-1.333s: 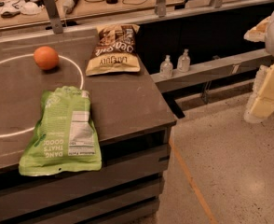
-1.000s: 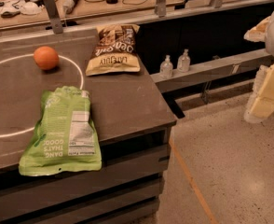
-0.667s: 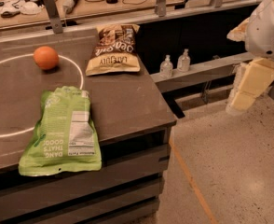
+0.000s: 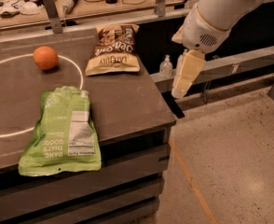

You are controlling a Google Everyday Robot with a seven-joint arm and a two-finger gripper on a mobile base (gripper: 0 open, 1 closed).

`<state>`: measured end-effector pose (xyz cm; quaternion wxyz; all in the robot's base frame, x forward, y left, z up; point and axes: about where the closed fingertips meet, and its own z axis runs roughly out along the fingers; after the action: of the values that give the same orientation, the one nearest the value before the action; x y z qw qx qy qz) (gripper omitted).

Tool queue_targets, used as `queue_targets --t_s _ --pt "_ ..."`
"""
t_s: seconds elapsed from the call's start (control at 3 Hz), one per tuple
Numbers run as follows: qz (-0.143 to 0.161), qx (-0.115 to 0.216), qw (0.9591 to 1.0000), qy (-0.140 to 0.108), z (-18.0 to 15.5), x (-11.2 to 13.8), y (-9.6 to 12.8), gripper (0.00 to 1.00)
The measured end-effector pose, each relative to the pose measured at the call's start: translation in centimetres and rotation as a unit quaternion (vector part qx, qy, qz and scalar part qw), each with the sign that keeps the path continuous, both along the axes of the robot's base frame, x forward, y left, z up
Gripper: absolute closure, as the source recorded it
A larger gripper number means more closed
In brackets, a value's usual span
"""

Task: Move orange near green rice chip bag

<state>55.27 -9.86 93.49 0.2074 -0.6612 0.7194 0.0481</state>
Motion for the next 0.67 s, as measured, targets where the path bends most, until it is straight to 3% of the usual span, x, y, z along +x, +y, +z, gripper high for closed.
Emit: queue_targets --t_s 0.33,0.67 --pt "0.040 0.043 0.9982 0.008 -1.39 4.93 5.84 0.00" --pt "0.041 0.043 0.9982 0.007 -1.43 4.98 5.92 0.00"
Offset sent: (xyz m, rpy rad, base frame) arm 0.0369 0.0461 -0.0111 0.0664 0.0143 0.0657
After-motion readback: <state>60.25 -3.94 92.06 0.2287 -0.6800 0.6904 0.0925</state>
